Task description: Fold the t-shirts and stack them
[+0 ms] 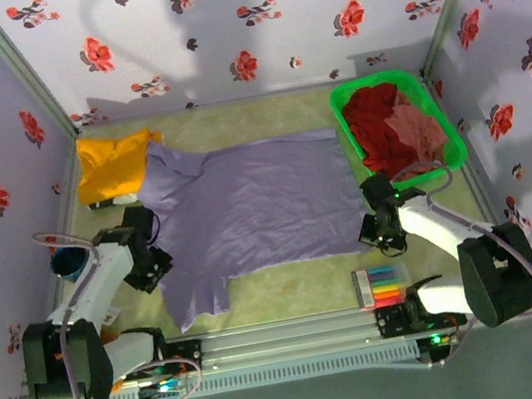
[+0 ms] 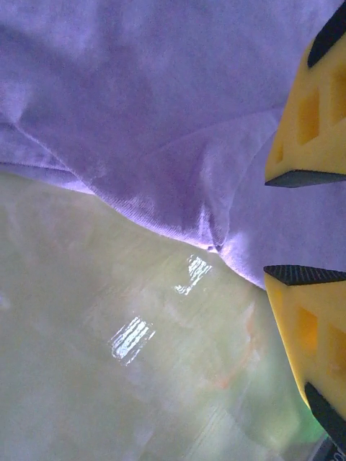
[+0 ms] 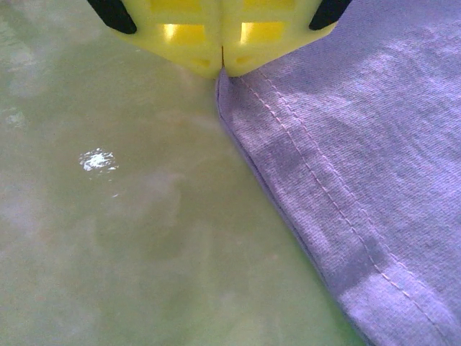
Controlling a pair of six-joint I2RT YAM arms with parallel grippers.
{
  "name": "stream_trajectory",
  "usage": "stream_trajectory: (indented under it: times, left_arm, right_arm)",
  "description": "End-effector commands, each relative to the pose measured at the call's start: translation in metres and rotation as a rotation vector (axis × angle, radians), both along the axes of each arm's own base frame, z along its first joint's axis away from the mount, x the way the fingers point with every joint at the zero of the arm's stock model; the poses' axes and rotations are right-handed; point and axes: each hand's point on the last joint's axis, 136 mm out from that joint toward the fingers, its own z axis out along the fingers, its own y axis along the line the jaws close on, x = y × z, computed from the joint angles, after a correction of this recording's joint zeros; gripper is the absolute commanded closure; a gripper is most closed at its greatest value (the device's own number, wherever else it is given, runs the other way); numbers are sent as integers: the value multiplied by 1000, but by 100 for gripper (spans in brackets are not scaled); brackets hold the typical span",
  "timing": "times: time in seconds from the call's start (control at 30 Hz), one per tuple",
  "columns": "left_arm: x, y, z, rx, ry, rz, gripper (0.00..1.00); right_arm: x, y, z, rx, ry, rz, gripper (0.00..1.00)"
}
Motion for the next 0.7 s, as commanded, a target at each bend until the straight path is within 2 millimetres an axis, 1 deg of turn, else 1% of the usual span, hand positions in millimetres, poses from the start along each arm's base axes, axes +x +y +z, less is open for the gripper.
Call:
stream_trajectory:
  times: [0.0,0.03,0.2,0.33,0.37,0.4,0.5,0.57,0.63,0.67]
  left_arm:
    - [-7,7,-13,34,71,-43,62]
    - [-1,6,-17,30,60,-48,62]
    - [9,7,-25,46,82,-75,59]
    - [7,4,-38,30,126,-85,60]
    - [6,4,-41,27,131,-87,62]
    - [5,4,-43,25,129,-86,66]
    - [3,4,-41,25,111,-84,82]
    - [2,5,-31,34,96,-90,90]
    - [-3,12,-16,71,81,-80,100]
    - [-9,14,-11,80,84,-73,100]
  right_arm:
    - [-3,-3,3,-2,7,8,100]
    - [-2,-2,3,1,6,8,100]
    - [-4,-1,6,4,12,23,100]
    - [-7,-2,9,7,5,12,100]
    - [-7,-3,9,9,2,8,100]
    - [-7,-3,11,11,-4,4,100]
    - [-10,-5,16,10,-14,-10,100]
    - [-14,-9,19,-2,-18,-21,100]
    - [-17,-9,23,9,-34,-47,100]
    - [-18,-10,25,13,-43,-59,100]
